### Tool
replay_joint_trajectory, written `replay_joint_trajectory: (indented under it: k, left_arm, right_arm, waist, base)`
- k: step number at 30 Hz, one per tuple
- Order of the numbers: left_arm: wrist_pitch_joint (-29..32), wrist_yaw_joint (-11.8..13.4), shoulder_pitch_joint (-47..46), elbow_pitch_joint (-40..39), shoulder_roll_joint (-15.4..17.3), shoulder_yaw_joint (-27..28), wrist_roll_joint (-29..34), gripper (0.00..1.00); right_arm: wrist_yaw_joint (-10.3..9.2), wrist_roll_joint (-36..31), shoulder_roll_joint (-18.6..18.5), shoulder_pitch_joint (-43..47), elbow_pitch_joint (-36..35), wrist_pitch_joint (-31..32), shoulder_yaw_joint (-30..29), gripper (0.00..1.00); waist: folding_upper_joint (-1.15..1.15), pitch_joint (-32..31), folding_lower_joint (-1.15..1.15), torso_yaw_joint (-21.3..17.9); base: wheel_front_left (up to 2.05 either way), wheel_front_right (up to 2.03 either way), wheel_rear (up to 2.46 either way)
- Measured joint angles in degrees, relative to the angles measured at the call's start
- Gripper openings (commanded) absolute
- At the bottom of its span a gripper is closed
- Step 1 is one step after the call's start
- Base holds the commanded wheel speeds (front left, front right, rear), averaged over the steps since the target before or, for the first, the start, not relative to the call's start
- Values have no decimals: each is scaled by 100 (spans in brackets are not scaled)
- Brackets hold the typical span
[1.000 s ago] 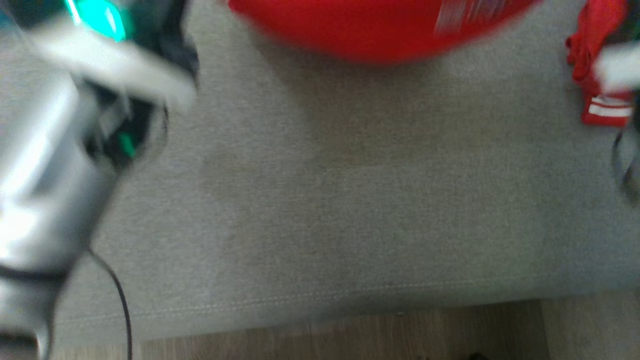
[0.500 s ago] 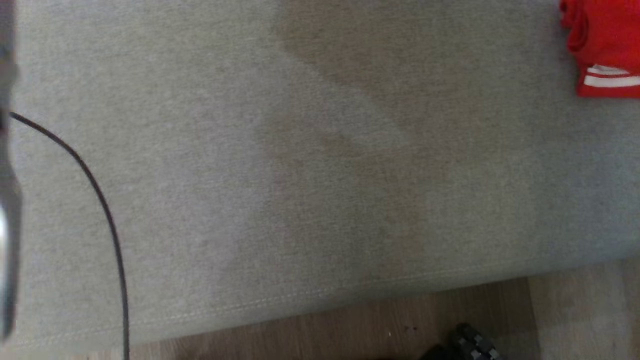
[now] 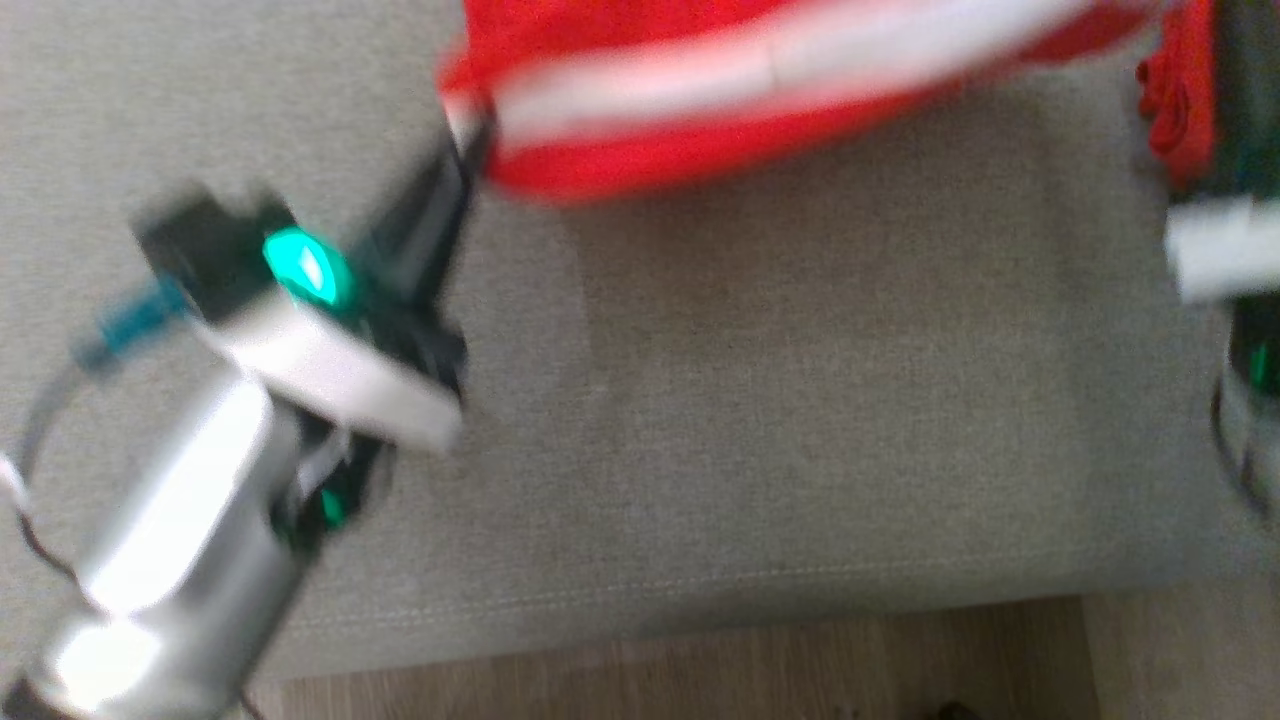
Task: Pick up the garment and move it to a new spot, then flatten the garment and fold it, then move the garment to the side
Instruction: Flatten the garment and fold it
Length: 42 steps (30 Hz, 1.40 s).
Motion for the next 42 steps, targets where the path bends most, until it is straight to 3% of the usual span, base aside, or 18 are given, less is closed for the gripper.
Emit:
replay_joint_trajectory:
  k: [8,14,18,22,26,37,42]
  left_arm:
    - [0,0,1511,-597,427,-343,253,0]
    - [0,0,2295,-944,605,-287,513,0]
    - [0,-3,2524,-1267,499,-144,341,0]
    - [0,0,2204,-1232,221,-279,59,0]
    - [0,0,1498,-805,-112,-327,-255,0]
    - [1,0,32,576,-851,-293,-980,0]
    - [3,1,-570,1294,-1179,-110,-1038,0]
  right_arm:
    - [0,181,59,2862,-866,469,-617,0]
    - [0,169,148,3957,-1956,949,-1352,0]
    - [0,-149,309,4302,-2521,1332,-2008,0]
    - [0,-381,569,4048,-2650,1845,-2205,0]
    - [-1,-557,744,3166,-2458,2210,-2270,0]
    - [-1,-843,470,698,-1479,3189,-2185,0]
    - [-1,-947,300,-697,-708,3578,-1704,0]
  waist:
    - [0,-443,0,155]
    - [0,-626,0,249]
    - [0,-619,0,333]
    - [0,-518,0,437]
    - [0,-309,0,528]
    - [0,356,0,873]
    - [0,680,0,1064]
  base:
    - [0,0,0]
    - [0,0,0]
    - [0,0,0]
    - [0,0,0]
    - [0,0,0]
    - [0,0,0]
    - [0,0,0]
